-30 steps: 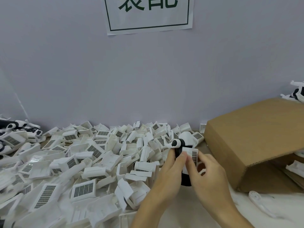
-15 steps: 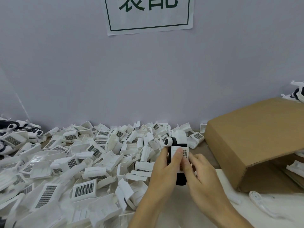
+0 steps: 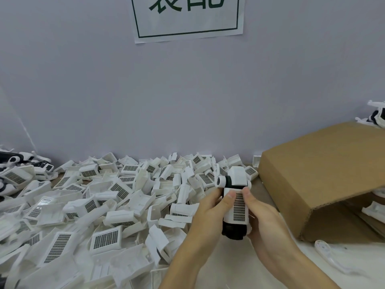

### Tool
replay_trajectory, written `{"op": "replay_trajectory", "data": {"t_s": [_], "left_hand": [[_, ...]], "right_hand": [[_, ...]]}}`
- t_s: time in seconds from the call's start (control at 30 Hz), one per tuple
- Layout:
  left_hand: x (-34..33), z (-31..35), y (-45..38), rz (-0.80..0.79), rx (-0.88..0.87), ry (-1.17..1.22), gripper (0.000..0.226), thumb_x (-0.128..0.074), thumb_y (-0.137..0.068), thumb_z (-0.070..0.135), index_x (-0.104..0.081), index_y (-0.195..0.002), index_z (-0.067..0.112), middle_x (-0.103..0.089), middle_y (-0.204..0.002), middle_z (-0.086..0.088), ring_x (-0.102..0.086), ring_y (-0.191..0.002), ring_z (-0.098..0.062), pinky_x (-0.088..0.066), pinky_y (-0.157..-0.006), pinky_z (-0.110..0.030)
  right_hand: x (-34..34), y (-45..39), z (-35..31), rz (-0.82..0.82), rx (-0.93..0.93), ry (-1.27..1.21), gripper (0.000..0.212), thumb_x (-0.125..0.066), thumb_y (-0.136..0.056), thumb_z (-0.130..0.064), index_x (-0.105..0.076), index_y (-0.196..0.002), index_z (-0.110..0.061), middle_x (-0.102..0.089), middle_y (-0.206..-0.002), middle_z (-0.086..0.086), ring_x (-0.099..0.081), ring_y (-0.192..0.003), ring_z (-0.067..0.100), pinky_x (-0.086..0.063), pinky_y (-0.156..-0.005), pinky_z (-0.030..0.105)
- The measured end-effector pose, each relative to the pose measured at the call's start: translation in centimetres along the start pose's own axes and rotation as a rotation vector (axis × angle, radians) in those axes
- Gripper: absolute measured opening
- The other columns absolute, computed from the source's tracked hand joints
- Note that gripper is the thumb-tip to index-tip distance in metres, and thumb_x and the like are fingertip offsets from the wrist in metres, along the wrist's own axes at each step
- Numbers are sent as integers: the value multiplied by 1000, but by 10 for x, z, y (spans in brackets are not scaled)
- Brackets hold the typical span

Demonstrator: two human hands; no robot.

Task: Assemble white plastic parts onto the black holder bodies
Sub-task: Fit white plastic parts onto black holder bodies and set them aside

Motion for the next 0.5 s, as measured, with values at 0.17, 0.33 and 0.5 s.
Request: {"op": "replay_trajectory", "data": {"t_s": [0.17,0.33,0.5], "left_hand": [[-1,0,0,40,-5,-51,31,-58,-94,41,-73,-108,17,-75,-86,2,-72,-80,-9,-54,-66,-21],[1,0,-1,57,-28,-100,28,-54,-101,34,-75,-96,17,-73,-76,5,-68,-70,-5,-50,-58,-16],[1,0,0,49,-57,-117,28,-55,-100,36,-73,-89,18,-72,-70,7,-67,-64,-2,-48,-52,-14]], "right_hand": [[-1,3,-2,-22,3,-9,37,-64,-78,-43,-82,-92,-13,-77,-97,18,-76,-85,27,-59,-57,31],[-2,6,-3,-14,10,-25,35,-68,-75,-41,-82,-89,-12,-77,-94,18,-77,-82,27,-58,-54,28],[-1,5,-3,-13,4,-16,38,-68,-78,-39,-81,-90,-6,-77,-94,20,-76,-82,29,-59,-53,28]]}}
Point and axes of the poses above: each hand's wrist, its own y-axis away from the middle knuckle, its own x-axis out of the back of the hand, z = x × y, the point moved 3 cm from there along -y, towards the middle knuckle
